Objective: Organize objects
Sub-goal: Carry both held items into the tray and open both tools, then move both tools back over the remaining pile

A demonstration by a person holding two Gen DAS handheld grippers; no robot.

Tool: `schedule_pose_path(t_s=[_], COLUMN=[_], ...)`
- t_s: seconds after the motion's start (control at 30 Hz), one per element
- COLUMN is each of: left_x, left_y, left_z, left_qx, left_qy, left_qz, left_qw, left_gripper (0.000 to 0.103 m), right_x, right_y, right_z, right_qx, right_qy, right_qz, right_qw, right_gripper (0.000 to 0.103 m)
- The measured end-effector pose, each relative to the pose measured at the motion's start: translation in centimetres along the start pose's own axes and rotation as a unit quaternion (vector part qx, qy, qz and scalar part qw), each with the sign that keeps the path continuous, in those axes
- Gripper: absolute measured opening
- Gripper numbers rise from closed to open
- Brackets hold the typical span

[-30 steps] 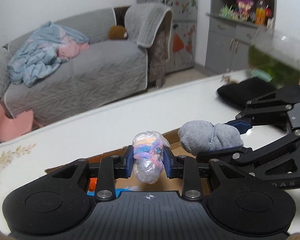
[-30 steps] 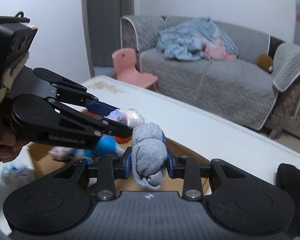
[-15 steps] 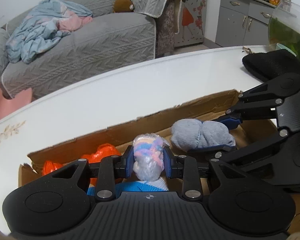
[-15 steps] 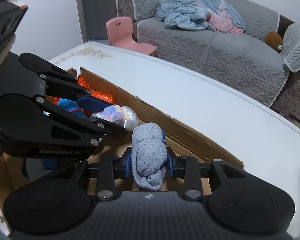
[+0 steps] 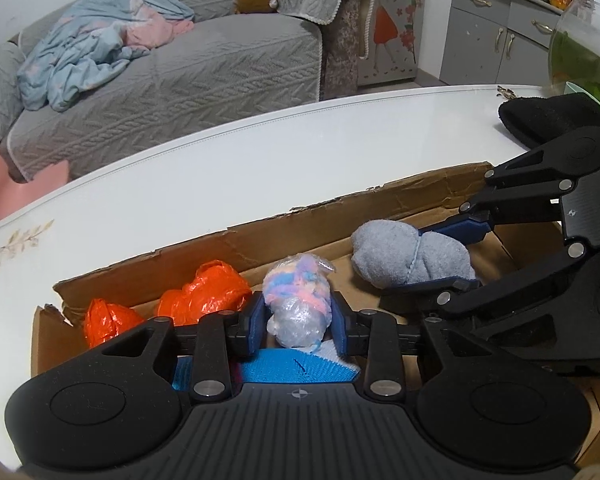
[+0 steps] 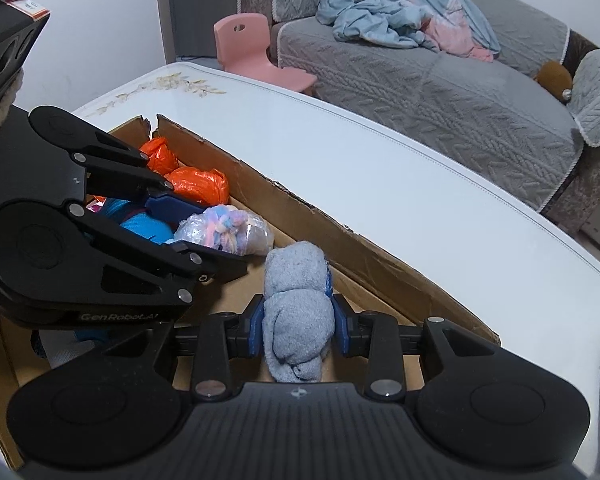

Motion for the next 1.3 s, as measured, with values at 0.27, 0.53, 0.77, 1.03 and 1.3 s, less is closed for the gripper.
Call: schedule_pose_path(t_s=[0.27,0.53,0.77,1.03,1.3], left_x=[0.2,1.6,3.2,5.6,10.0], left_y=[0.0,-0.3,-0.6,-0.2,0.6], left_z=[-0.3,-0.4,0.0,0.3,1.0], left_qx=[0.005,0.008,0.000,-0.007,-0.002], left_qy=[-0.004,-0.007,-0.018,-0.023,-0.025], left_qz=[0.000,0.015,0.019,0.027,0.054], left_qw=[1.0000,0.9998,0.9997,0.9994,0.9982], left_gripper=[0.045,0.053,0.053,0.055,0.064], right_x=[0.2,1.0,2.1,3.4,6.3], right_y=[-0.1,-0.7,-1.0,-0.9,-0.2], right_z=[0.3,0.3,-0.2,-1.0,-2.8], right_qx=[-0.002,-0.011,-0.010,-0.009,-0.003], right_qy=[0.009,0.009,0.009,0.012,0.013], right_qz=[0.002,0.014,0.023,0.028,0.046], right_qw=[1.000,1.000,1.000,1.000,0.999], right_gripper=[0.038,0.046,0.047,0.052,0.058])
Point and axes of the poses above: each gripper's, at about its wrist camera, not at the fingertips, and x roughly against the way its jaws point, z to its right, y to its underside, the point moved 6 cm from there along -x, roughly the way its jaws point, and after that the axes turned 11 degrees about -x, right-handed, at the moved point
